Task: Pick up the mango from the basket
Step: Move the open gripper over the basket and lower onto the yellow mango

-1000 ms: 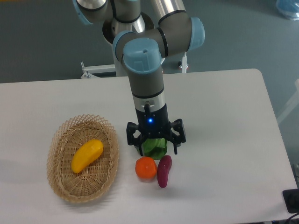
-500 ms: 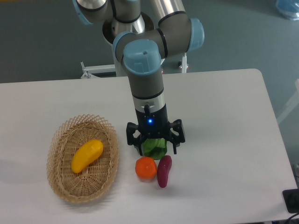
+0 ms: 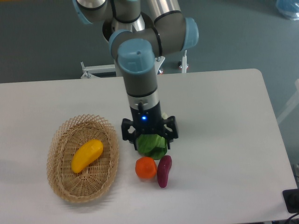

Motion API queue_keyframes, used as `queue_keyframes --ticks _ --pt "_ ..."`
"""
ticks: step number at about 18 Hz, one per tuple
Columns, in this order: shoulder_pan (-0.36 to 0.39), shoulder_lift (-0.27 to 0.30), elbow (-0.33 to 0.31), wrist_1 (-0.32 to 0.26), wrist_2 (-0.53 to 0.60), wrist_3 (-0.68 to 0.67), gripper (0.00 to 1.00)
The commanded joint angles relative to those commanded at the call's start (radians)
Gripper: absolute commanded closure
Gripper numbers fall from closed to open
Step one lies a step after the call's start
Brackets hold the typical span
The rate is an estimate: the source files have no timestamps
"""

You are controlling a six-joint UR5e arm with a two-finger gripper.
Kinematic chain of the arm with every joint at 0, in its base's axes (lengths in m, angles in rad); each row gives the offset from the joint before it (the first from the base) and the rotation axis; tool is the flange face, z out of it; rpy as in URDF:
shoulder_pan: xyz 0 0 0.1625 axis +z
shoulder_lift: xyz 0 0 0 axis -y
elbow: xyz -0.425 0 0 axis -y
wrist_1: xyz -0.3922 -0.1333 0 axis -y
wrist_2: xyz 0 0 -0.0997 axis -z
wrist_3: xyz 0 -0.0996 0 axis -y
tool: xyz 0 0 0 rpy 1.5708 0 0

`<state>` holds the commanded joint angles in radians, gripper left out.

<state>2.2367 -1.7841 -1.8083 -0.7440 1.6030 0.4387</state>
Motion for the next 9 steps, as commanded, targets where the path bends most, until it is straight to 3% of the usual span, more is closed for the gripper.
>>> queue_keyframes --ticks 4,9 --pt "-0.148 -0.011 -0.058 0.002 -0.005 -0.003 0.00" --pt "-0.232 -0.087 -0.065 0.003 -0.005 0.005 0.00"
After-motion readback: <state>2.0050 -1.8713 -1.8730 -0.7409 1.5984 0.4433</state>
